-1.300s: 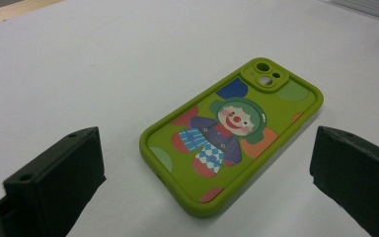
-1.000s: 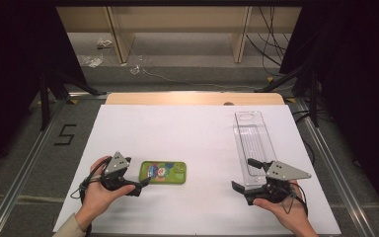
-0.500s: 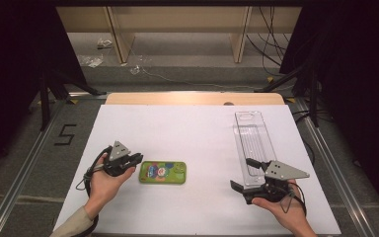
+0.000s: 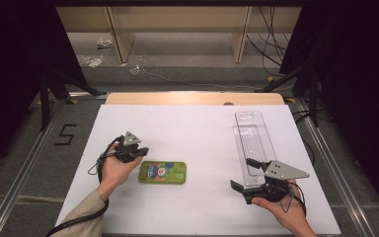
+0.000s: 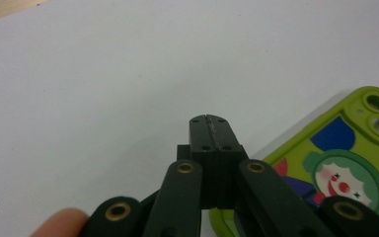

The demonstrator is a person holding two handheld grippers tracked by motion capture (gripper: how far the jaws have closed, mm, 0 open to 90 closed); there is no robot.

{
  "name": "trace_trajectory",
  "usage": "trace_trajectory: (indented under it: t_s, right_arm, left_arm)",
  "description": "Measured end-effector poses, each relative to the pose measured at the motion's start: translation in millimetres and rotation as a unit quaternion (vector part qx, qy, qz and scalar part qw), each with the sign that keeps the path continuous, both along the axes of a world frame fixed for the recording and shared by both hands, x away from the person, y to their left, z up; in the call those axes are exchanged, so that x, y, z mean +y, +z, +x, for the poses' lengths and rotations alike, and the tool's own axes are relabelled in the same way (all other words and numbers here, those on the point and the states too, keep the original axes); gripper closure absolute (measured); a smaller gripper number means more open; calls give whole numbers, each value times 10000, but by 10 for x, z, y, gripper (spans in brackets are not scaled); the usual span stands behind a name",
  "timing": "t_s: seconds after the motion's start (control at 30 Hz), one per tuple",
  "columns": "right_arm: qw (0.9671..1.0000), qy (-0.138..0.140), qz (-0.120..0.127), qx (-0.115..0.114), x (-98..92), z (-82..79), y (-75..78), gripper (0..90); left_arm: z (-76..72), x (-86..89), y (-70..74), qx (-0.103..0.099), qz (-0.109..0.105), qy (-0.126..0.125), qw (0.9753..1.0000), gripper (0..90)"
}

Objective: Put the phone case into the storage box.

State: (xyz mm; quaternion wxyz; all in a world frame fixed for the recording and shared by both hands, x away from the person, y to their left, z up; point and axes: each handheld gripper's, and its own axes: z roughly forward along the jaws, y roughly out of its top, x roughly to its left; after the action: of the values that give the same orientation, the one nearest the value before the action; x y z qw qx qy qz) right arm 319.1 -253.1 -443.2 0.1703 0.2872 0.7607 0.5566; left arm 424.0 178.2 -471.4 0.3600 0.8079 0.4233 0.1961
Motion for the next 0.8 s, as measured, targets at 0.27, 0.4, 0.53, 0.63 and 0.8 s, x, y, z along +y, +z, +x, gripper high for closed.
trace_trajectory:
  t_s: [0.27,0.4,0.53,0.63,0.8]
  right_arm:
    - [10000,2,7,4,-2,0,0,74]
    - [10000,7,18,9,1,1,-2,74]
    - [10000,8,-1,22,5,1,-5,75]
    - [10000,11,-6,22,4,1,-6,75]
    - [10000,14,6,23,3,1,-6,76]
  left_arm:
    - [75,-61,-91,200,85,-54,9998,898]
    - [100,-62,-138,308,109,-86,9994,897]
    - [112,-60,-162,374,114,-109,9992,898]
    - [116,-62,-181,441,127,-150,9988,898]
    - [108,-56,-189,501,168,-184,9984,897]
